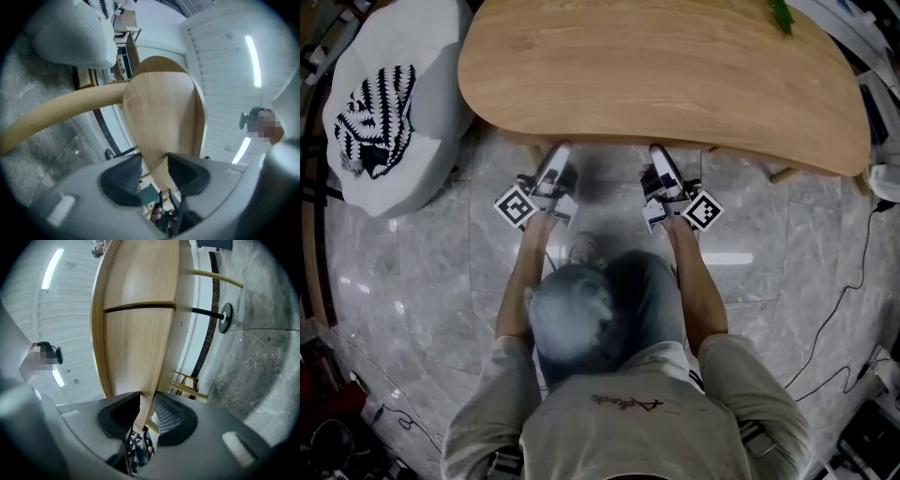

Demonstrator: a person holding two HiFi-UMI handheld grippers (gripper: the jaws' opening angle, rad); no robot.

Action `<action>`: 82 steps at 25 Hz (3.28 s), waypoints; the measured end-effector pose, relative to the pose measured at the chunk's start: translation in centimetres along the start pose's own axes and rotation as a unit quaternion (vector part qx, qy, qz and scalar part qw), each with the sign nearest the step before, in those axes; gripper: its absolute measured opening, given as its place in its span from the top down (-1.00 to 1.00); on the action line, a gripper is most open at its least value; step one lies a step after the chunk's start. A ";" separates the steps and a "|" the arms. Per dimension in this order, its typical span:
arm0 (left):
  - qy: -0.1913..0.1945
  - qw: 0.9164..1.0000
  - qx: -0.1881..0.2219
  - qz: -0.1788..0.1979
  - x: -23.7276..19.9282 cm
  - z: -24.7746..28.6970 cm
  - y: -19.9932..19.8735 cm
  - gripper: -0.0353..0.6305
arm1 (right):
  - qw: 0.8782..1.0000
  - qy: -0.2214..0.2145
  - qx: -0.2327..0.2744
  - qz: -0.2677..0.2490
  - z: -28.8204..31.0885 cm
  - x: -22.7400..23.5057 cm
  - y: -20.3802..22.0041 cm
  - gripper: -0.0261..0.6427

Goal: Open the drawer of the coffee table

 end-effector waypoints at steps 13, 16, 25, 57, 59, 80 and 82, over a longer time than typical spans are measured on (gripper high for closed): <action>0.014 0.999 -0.031 0.038 2.8 -4.1 2.2 0.45 | 1.000 -0.016 -0.017 0.015 -4.2 -3.2 2.0 0.62; 0.015 0.998 -0.036 0.040 3.4 -5.3 2.8 0.46 | 0.999 -0.012 -0.025 0.019 -5.4 -4.1 2.6 0.62; 0.020 0.998 -0.047 0.046 4.7 -7.4 3.9 0.48 | 0.999 -0.021 -0.040 0.022 -7.2 -5.7 3.2 0.63; -0.092 0.960 -0.169 0.204 7.3 -12.2 5.8 0.89 | 0.964 0.085 -0.176 -0.180 -11.7 -9.3 2.5 0.91; -0.106 0.943 -0.184 0.255 8.2 -12.3 5.8 0.89 | 0.944 0.106 -0.196 -0.242 -11.6 -10.2 2.3 0.91; -0.128 0.882 -0.252 0.376 10.3 -10.6 1.4 0.89 | 0.851 0.158 -0.303 -0.400 -5.7 -12.6 4.6 0.91; -0.136 0.886 -0.251 0.366 11.5 -10.3 0.4 0.89 | 0.848 0.162 -0.317 -0.392 -4.8 -13.7 4.3 0.91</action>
Point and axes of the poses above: the fingertips, and each gripper's own axes: z forward along the fingers, x to its right, y out of its underside, the point moved 10 cm from there along -z, backward along the fingers, and after that the axes turned 8 degrees about -z, right-handed, at the moved point
